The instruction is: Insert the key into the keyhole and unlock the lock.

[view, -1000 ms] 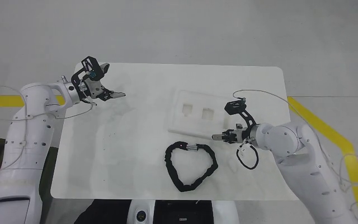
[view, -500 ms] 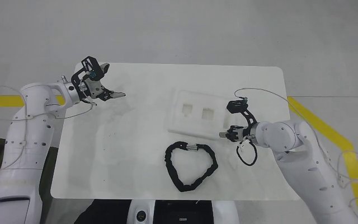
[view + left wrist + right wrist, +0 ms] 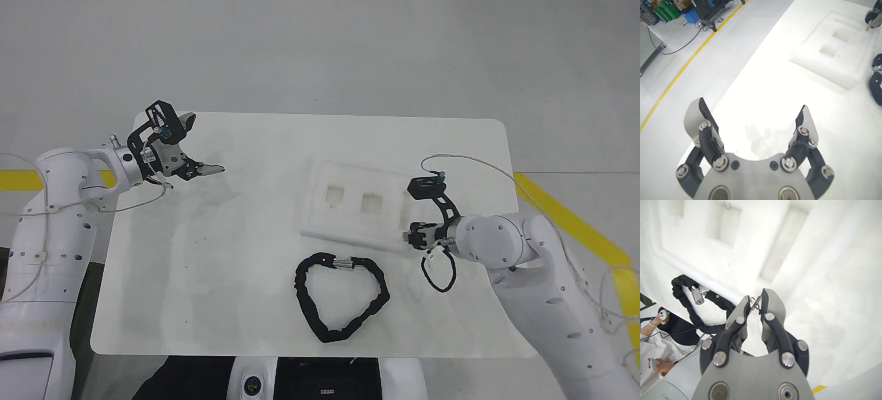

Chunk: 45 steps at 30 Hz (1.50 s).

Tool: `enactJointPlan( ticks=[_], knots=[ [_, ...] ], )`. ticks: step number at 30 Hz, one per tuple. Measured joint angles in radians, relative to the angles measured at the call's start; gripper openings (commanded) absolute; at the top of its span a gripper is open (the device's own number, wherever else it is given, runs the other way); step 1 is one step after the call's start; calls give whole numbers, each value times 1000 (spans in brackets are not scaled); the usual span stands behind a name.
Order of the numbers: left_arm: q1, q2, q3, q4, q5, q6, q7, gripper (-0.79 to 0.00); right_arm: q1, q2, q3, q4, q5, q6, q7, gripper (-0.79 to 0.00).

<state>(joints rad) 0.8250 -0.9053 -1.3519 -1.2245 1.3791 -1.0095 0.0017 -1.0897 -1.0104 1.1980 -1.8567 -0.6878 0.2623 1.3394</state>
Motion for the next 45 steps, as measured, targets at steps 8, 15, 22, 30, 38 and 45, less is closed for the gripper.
enactJointPlan(
  ticks=[8,15,22,30,38,45],
  knots=[
    [0,0,0,0,0,0,0,0,5,2,-4,-4,-34,21,8,-785],
    [0,0,0,0,0,0,0,0,-4,10,15,-65,-107,50,39,-785],
    [0,0,0,0,0,0,0,0,-29,19,57,-154,-156,76,75,-785],
    [0,0,0,0,0,0,0,0,-76,23,136,-192,-25,-9,10,-785],
    [0,0,0,0,0,0,0,0,-171,34,250,-213,174,-181,-46,-785],
    [0,0,0,0,0,0,0,0,-260,46,358,-245,280,-304,-87,-785]
  ],
)
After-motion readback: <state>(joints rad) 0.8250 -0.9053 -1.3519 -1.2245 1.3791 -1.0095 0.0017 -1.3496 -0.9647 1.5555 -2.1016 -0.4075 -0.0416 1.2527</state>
